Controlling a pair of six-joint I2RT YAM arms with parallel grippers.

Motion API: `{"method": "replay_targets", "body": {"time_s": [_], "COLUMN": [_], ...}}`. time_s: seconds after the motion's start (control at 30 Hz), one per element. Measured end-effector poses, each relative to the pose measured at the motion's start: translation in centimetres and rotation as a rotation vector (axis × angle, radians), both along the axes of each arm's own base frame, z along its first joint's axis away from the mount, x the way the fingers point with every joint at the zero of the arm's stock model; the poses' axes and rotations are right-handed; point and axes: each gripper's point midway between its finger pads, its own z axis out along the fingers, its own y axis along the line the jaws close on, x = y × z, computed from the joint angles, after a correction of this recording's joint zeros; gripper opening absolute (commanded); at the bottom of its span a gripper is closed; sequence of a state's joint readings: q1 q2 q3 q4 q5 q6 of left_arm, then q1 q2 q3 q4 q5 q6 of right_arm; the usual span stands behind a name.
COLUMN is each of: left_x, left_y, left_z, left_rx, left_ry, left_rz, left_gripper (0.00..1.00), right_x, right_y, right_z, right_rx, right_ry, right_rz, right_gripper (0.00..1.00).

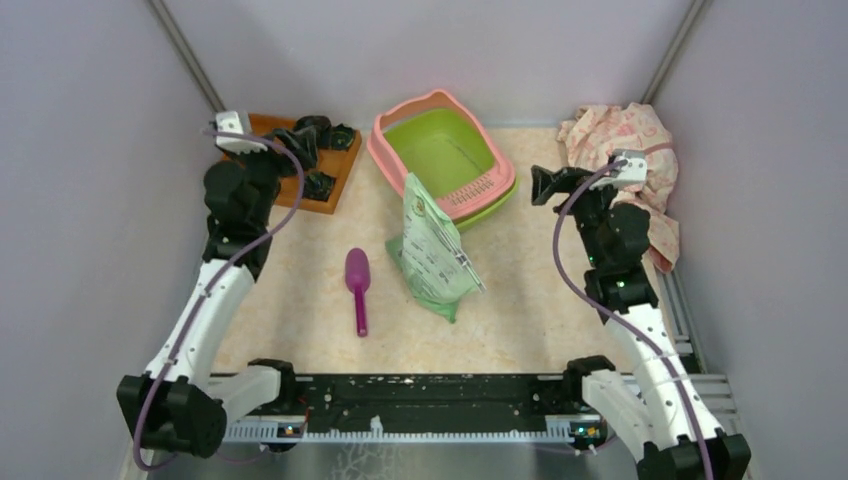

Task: Fill the litter box with clean litter
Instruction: Remove the clamp from the cat litter bag.

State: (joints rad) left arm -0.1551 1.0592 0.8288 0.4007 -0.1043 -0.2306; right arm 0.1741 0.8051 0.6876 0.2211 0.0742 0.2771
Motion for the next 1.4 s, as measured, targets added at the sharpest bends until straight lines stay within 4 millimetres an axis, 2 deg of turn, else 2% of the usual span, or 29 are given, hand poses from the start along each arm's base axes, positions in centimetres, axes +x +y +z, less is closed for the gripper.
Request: {"method": "replay_targets", "body": {"time_s": [0.07,0.17,0.27,0.33,0.4,0.5,0.63,0.73,0.8,1.0,1.1,1.23,1.4], "left_x": [0.3,-0.4,-1.3,-1.4,-1.2,-0.3,0.7,1.2,1.4,0.2,0.3,0.5,0.5], "left_y": [-1.4,-3.2,-4.9,-5.5,-6.2,-8.1,-11.1,-11.9,-11.9,-11.7,-12.1,-12.0,-11.5], "left_z": [4.1,8.6,10.5,10.5,9.5,7.2,2.3,-1.5,-3.4,-7.6,-8.6,-9.3,-9.9], "left_rx": [-0.030,-0.049,-0.049,-0.047,-0.043,0.000,0.106,0.187,0.226,0.204,0.195,0.173,0.092], "left_ry": [-0.008,-0.043,-0.038,-0.009,0.061,0.166,0.326,0.430,0.479,0.566,0.606,0.631,0.658], "left_rz": [-0.072,-0.180,-0.273,-0.301,-0.301,-0.256,-0.195,-0.140,-0.113,-0.105,-0.113,-0.085,-0.079], "left_gripper": [0.99,0.99,0.99,0.99,0.99,0.99,0.99,0.99,0.99,0.99,0.99,0.99,0.99], "right_x": [-0.9,-2.4,-2.7,-1.9,-1.0,-1.5,-2.2,-2.7,-3.6,-7.4,-9.1,-9.6,-9.3], "right_y": [1.6,3.1,4.9,6.1,8.2,12.4,14.9,14.9,14.9,16.9,16.9,16.3,16.2], "right_z": [2.1,2.0,0.7,-0.2,-1.0,-2.4,-4.5,-6.4,-7.2,-6.5,-5.9,-5.3,-6.9], "right_rx": [0.041,0.113,0.115,0.084,0.012,-0.116,-0.275,-0.385,-0.446,-0.545,-0.549,-0.540,-0.578], "right_ry": [-0.022,0.005,0.093,0.188,0.283,0.371,0.453,0.505,0.526,0.462,0.427,0.404,0.442], "right_rz": [0.093,0.184,0.274,0.312,0.342,0.423,0.445,0.411,0.404,0.459,0.476,0.461,0.443], "right_gripper": [0.98,0.98,0.98,0.98,0.98,0.94,0.89,0.88,0.88,0.88,0.87,0.84,0.79]}}
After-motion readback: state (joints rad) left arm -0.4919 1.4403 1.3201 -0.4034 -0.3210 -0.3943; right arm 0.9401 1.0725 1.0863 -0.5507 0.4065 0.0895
